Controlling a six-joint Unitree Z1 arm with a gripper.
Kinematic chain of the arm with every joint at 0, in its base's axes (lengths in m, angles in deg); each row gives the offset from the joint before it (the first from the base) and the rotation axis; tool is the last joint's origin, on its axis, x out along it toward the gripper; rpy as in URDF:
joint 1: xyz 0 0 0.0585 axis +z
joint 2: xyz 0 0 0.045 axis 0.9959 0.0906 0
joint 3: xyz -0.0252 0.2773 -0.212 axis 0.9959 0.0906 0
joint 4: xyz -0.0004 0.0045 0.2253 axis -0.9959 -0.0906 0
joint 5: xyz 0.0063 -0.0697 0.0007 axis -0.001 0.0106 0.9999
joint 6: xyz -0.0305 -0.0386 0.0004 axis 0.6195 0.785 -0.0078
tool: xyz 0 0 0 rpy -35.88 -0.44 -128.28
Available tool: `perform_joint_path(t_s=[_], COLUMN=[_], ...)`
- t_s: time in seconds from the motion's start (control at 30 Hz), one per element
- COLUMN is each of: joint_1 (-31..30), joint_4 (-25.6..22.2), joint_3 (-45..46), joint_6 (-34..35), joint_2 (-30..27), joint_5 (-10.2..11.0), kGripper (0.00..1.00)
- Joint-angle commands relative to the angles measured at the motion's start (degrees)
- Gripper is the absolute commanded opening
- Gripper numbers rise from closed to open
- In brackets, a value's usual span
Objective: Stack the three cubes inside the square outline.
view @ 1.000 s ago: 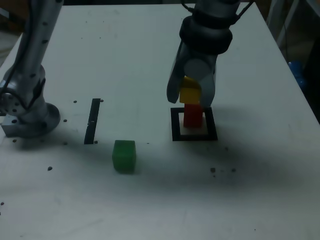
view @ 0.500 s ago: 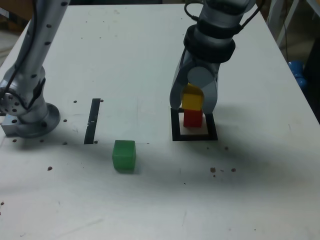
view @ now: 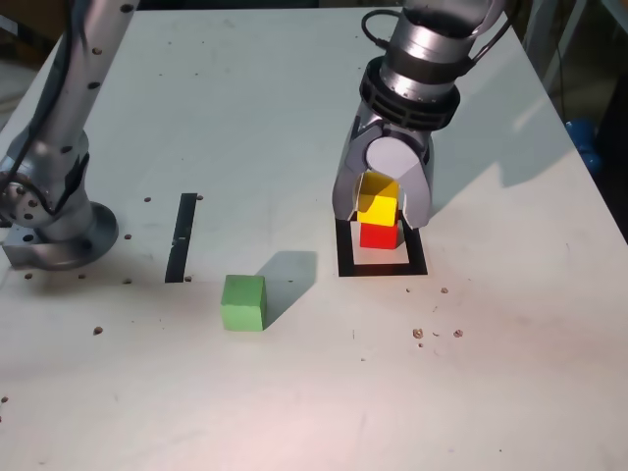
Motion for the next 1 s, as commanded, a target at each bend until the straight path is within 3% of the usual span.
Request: perform_joint_path(t_s=[0.0,0.37,0.53,0.73,0.97], joint_1=[0.2,-0.3,-3.0,-9.2,-16.6], joint_4=[0.0,-0.4,-0.5,1.6,8.9], joint_3=[0.3,4.9,10.1,19.3,31.7], joint_6=[-0.1,2.3,5.5,11.4,16.7], joint_2=[0.0,-8.0,-12.3,-17.4,-23.0], joint_5=[0.1,3.2,3.6,2.5,-1.6], kGripper=[0.99,0.99,0.99,0.98,0.98])
